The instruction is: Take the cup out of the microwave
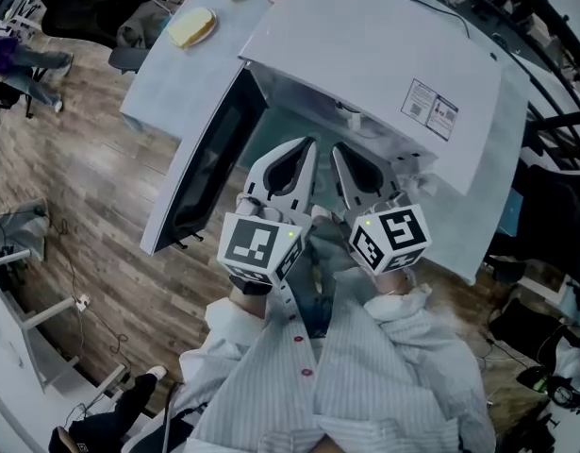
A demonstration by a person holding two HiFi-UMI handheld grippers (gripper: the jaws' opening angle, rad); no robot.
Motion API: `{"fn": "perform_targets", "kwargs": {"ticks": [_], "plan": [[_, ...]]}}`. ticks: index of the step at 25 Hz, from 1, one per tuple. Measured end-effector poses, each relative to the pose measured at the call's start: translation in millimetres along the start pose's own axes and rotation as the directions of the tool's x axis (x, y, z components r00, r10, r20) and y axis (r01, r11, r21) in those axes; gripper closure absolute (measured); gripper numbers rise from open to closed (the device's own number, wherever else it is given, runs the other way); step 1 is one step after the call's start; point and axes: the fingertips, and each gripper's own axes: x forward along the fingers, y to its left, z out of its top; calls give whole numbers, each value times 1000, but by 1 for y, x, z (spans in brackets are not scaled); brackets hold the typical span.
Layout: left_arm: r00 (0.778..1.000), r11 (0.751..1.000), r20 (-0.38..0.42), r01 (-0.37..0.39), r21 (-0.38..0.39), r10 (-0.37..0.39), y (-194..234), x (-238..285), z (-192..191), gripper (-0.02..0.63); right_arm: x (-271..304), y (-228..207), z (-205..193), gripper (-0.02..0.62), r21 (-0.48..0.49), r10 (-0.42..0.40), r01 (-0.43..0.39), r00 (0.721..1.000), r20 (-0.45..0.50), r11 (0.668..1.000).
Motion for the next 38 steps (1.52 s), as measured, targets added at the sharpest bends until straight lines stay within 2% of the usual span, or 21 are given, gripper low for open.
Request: {"fn": "perform_targets", "kwargs": {"ticks": [7,23,24,26,31,38], "plan": [[1000,1000,-7,10,4,-10,0,13,-14,597,9,-14,-23,558,-41,-23,21,999,-39,999],[999,1000,-30,-21,-15,21,14,14,-35,597,18,-52,-52,555,-29,-141,140,988,-58,990],[999,1000,-30,-21,-15,20,14,14,-35,597,19,-53,-54,545,-26,-144,143,988,-60,989],[999,1000,-31,-21,-17,20,14,13,-35,597,22,-54,-56,471,-14,-148,148,987,-65,989],[999,999,-31,-25,-21,24,17,13,-36,597,25,-61,-56,422,-4,-180,180,982,-59,984],[999,1000,-31,-18,-18,17,20,16,-35,597,31,-76,-63,391,-4,-224,224,972,-73,975]]}}
